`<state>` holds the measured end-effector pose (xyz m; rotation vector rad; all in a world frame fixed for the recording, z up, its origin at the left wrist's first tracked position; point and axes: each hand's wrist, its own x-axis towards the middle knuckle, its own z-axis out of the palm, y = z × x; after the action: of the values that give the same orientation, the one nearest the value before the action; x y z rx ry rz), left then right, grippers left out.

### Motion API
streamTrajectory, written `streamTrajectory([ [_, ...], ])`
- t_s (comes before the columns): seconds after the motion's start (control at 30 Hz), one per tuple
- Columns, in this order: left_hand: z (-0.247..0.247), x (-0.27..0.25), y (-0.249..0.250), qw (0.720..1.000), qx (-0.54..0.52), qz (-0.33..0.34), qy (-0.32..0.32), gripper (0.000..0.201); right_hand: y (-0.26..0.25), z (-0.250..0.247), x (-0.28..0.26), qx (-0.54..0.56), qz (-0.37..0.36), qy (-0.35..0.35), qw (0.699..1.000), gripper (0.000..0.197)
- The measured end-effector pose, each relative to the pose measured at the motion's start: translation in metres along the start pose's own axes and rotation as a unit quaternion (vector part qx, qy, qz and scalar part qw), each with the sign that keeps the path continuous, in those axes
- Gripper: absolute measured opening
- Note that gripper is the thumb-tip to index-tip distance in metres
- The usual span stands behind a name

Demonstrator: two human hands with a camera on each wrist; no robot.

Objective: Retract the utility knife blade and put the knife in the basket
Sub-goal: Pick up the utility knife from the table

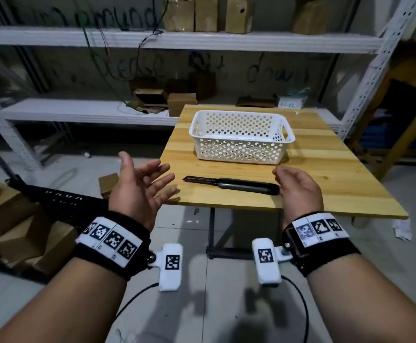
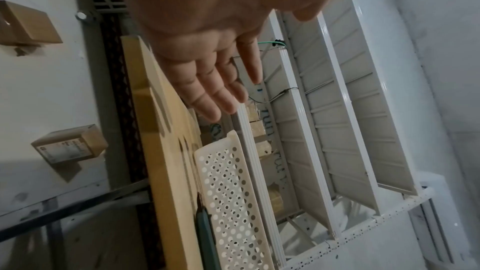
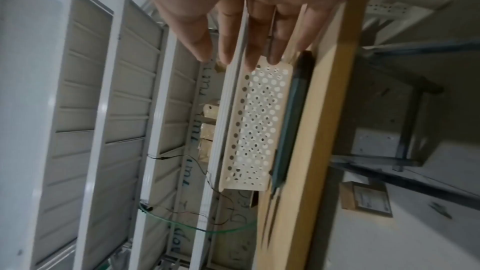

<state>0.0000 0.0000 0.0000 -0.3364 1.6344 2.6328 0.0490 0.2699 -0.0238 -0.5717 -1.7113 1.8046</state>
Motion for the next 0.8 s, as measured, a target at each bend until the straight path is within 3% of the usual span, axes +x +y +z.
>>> streamTrajectory([
  [0.07, 0.002, -0.001, 0.001, 1.0, -0.009, -0.015, 0.003, 0.084, 0.0, 0.003, 0.0, -0.054, 0.003, -0.026, 0.998, 0.014],
  [0.2, 0.002, -0.002, -0.004, 1.0, -0.011, -0.019, -0.002, 0.083, 0.012, 0.005, 0.002, -0.164, -0.02, -0.086, 0.982, 0.04],
  [0.43, 0.003, -0.002, -0.012, 0.999, -0.024, -0.038, 0.003, 0.083, 0.021, -0.002, 0.005, -0.411, -0.116, -0.084, 0.9, 0.051],
  [0.67, 0.002, -0.002, -0.021, 0.997, -0.039, -0.063, 0.012, 0.076, 0.018, -0.007, 0.004, -0.444, -0.106, -0.093, 0.885, 0.049],
  [0.8, 0.003, -0.005, -0.03, 0.994, -0.048, -0.092, 0.021, 0.075, 0.015, -0.008, -0.002, -0.504, -0.104, -0.108, 0.85, 0.051],
])
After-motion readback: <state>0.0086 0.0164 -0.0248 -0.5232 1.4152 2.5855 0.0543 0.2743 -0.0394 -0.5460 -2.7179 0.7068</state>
